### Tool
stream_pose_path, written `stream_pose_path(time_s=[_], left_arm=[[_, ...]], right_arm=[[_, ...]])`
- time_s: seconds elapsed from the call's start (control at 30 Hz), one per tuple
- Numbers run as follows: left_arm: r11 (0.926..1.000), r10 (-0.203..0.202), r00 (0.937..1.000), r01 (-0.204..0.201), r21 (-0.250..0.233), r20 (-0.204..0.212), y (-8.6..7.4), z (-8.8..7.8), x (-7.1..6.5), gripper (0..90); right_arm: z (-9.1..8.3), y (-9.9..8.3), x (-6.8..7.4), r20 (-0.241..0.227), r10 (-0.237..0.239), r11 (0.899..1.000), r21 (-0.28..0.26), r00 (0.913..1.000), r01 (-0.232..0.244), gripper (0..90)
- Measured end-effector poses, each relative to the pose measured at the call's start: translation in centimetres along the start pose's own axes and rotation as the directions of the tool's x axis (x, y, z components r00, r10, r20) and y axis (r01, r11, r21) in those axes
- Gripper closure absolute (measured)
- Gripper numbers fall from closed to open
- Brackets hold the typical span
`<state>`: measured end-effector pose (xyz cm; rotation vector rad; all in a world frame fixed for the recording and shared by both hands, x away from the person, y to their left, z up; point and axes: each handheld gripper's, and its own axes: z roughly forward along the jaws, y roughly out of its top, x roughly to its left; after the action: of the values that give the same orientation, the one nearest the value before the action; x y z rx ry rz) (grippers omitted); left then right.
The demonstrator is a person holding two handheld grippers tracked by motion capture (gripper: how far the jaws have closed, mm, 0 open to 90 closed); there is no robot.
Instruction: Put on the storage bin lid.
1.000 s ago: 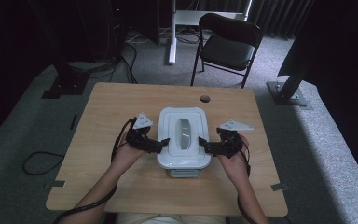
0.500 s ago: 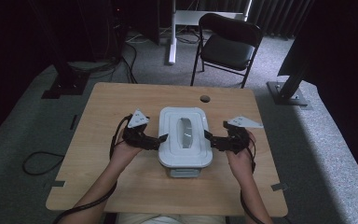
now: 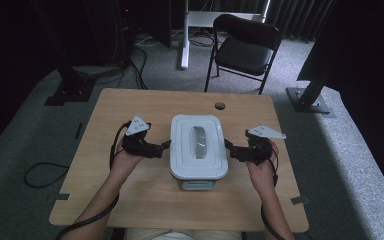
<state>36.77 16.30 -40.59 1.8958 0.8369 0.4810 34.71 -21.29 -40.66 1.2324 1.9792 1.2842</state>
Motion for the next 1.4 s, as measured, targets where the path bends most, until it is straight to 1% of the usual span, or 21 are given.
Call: stream_pose_path(time_s=[0.1, 0.13, 0.17, 0.2, 0.23, 0.27, 0.37, 0.47, 0.53, 0.6, 0.73, 0.77, 0.87, 0.9, 0.93, 0.97, 1.0, 1.17, 1.3, 1.37, 1.4], left_arm=[[0.9999, -0.012, 0.9999, 0.012, -0.004, -0.011, -0.3, -0.2, 0.4, 1.0], [0.9997, -0.024, 0.9996, 0.024, -0.006, -0.018, -0.6, -0.4, 0.8, 1.0], [0.9997, -0.024, 0.9996, 0.024, -0.006, -0.018, -0.6, -0.4, 0.8, 1.0], [0.9997, -0.026, 0.9994, 0.026, -0.003, -0.024, -0.8, -0.5, 1.0, 1.1], [0.9995, -0.031, 0.9986, 0.031, 0.007, -0.042, -1.2, -0.7, 1.4, 1.1], [0.9995, -0.031, 0.9986, 0.031, 0.007, -0.042, -1.2, -0.7, 1.4, 1.1], [0.9985, -0.054, 0.997, 0.054, 0.007, -0.056, -1.9, -0.9, 2.0, 1.0], [0.9983, -0.055, 0.9958, 0.056, 0.014, -0.073, -2.6, -1.0, 2.5, 1.1], [0.9984, -0.054, 0.996, 0.055, 0.015, -0.072, -2.7, -1.0, 2.7, 1.1], [0.9985, -0.05, 0.9953, 0.052, 0.019, -0.083, -3.2, -1.1, 2.9, 1.1], [0.9983, -0.054, 0.9943, 0.056, 0.016, -0.092, -3.7, -1.2, 3.1, 1.1], [0.998, -0.059, 0.9941, 0.061, 0.018, -0.091, -4.1, -1.3, 3.3, 1.1], [0.9976, -0.064, 0.9936, 0.066, 0.022, -0.093, -4.5, -1.3, 3.4, 1.1], [0.9971, -0.069, 0.9929, 0.072, 0.025, -0.097, -4.8, -1.3, 3.5, 1.1], [0.9971, -0.069, 0.9929, 0.072, 0.025, -0.097, -4.8, -1.3, 3.5, 1.1], [0.9963, -0.081, 0.9918, 0.083, 0.021, -0.099, -5.2, -1.3, 3.7, 1.0], [0.9963, -0.081, 0.9918, 0.083, 0.021, -0.099, -5.2, -1.3, 3.7, 1.1], [0.9952, -0.088, 0.9898, 0.092, 0.033, -0.112, -6.3, -1.2, 4.1, 1.1], [0.9931, -0.107, 0.9865, 0.112, 0.036, -0.124, -7.4, -1.4, 4.7, 1.1], [0.9926, -0.111, 0.986, 0.116, 0.035, -0.124, -7.6, -1.5, 4.8, 1.1], [0.9921, -0.113, 0.9846, 0.119, 0.04, -0.134, -7.8, -1.5, 4.9, 1.1]], right_arm=[[-0.2, -0.1, -0.3, 0.007, 0.003, 1.0, -0.011, 1.0, -0.003, 10.6], [-0.2, -0.2, -0.4, 0.007, 0.004, 1.0, -0.013, 1.0, -0.004, 10.6], [-0.2, -0.2, -0.5, 0.013, 0.001, 1.0, -0.014, 0.9999, -0.001, 10.6], [-0.2, -0.3, -0.5, 0.022, -0.001, 1.0, -0.015, 0.9998, 0.001, 10.6], [-0.2, -0.4, -0.6, 0.02, 0.0, 1.0, -0.02, 0.9998, 0.0, 10.6], [-0.2, -0.5, -0.7, 0.019, 0.0, 1.0, -0.023, 0.9998, 0.001, 10.6], [-0.2, -0.6, -1.0, 0.032, 0.0, 1.0, -0.023, 0.9995, 0.001, 10.6], [-0.2, -0.9, -1.2, 0.044, 0.005, 1.0, -0.027, 0.999, -0.004, 10.6], [-0.2, -1.1, -1.4, 0.056, 0.008, 1.0, -0.03, 0.9984, -0.006, 10.6], [-0.2, -1.3, -1.6, 0.059, 0.014, 1.0, -0.029, 0.9981, -0.012, 10.6], [-0.1, -1.7, -1.7, 0.073, 0.003, 1.0, -0.022, 0.9973, -0.001, 10.6], [-0.1, -2.0, -1.9, 0.076, -0.001, 1.0, -0.015, 0.9971, 0.002, 10.6], [0.0, -2.5, -2.2, 0.08, 0.007, 1.0, 0.0, 0.9968, -0.007, 10.6], [0.1, -2.7, -2.2, 0.086, 0.005, 1.0, 0.0, 0.9963, -0.005, 10.6], [0.1, -2.7, -2.2, 0.086, 0.005, 1.0, 0.0, 0.9963, -0.005, 10.6], [0.1, -3.1, -2.3, 0.098, 0.004, 1.0, 0.001, 0.9952, -0.004, 10.6], [0.1, -3.1, -2.3, 0.098, 0.004, 1.0, 0.001, 0.9952, -0.004, 10.6], [0.3, -4.0, -2.7, 0.111, 0.005, 1.0, 0.006, 0.9938, -0.005, 10.6], [0.3, -4.8, -3.1, 0.126, 0.022, 1.0, 0.006, 0.9917, -0.023, 10.6], [0.3, -5.2, -3.3, 0.136, 0.029, 1.0, 0.004, 0.9904, -0.029, 10.6], [0.3, -5.3, -3.4, 0.133, 0.032, 0.999, 0.006, 0.9905, -0.033, 10.6]])
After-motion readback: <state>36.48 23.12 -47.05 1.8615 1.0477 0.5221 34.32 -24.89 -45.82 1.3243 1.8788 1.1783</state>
